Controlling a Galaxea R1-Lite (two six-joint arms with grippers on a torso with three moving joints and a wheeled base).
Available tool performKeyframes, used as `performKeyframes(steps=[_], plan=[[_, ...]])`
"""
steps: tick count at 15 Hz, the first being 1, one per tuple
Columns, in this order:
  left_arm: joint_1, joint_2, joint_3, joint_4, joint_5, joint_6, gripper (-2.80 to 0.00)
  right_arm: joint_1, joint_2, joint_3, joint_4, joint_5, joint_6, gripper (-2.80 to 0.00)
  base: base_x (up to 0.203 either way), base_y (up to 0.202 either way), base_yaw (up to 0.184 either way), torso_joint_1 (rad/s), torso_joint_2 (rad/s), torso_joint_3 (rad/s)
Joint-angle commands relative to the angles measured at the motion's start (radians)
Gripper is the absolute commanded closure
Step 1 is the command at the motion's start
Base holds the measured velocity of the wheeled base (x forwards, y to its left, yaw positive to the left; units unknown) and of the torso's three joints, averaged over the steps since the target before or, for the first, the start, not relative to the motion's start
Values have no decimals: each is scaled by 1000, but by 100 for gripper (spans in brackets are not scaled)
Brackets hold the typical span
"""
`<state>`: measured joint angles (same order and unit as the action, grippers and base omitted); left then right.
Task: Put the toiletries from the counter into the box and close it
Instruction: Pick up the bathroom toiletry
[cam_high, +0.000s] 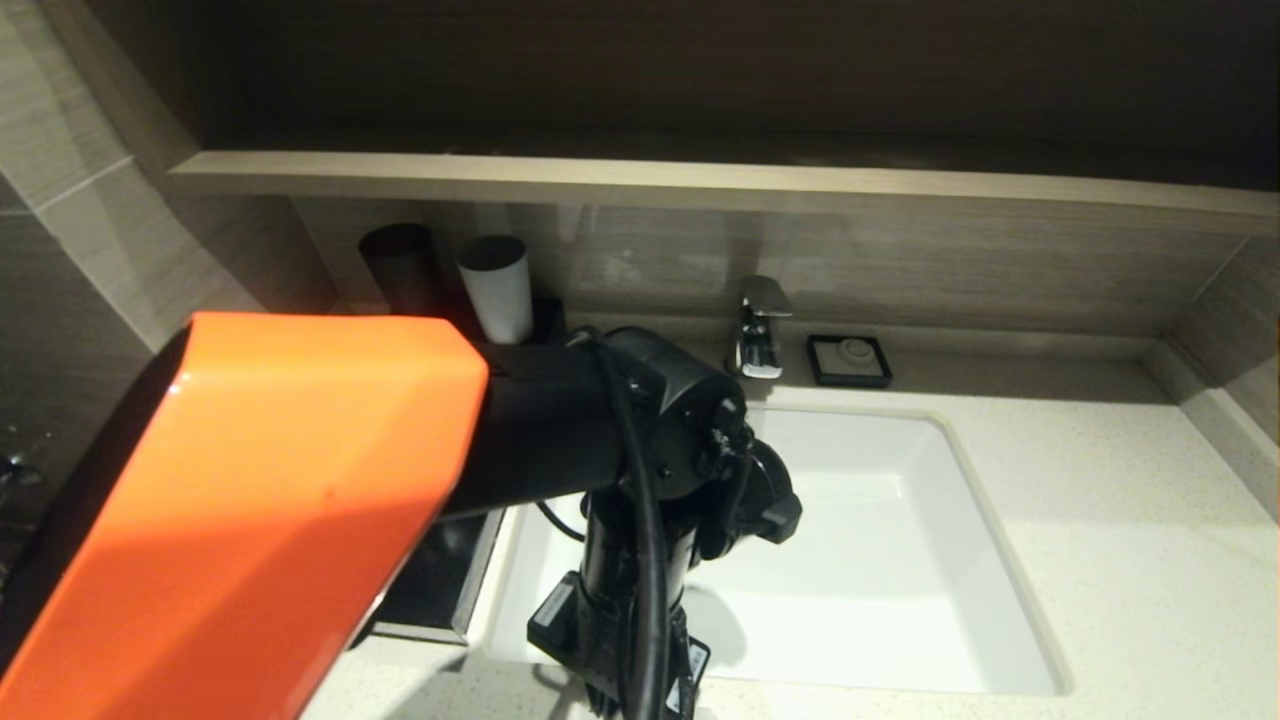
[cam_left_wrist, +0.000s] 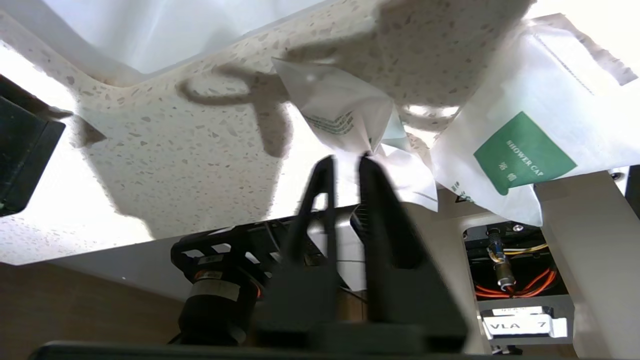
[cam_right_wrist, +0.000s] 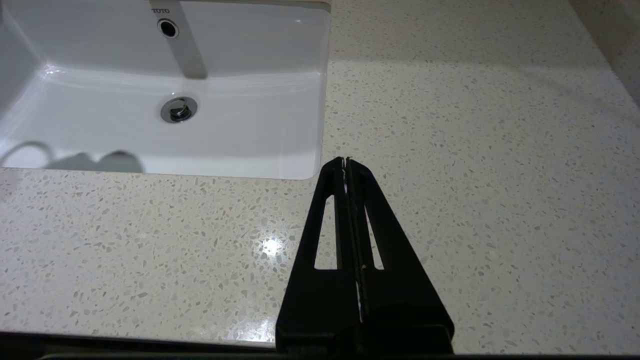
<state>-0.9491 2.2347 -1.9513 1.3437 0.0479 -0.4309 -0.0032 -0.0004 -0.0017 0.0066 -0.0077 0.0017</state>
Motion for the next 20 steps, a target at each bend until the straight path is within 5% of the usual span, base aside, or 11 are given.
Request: performKeyframes(steps=[1, 20], plan=[[0, -2, 0, 9, 1, -3, -280, 0, -1, 0, 0, 0, 0, 0, 0, 0, 0, 0, 0, 0], [1, 42, 0, 3, -25, 4, -280, 0, -1, 0, 1, 0, 0, 0, 0, 0, 0, 0, 0, 0]])
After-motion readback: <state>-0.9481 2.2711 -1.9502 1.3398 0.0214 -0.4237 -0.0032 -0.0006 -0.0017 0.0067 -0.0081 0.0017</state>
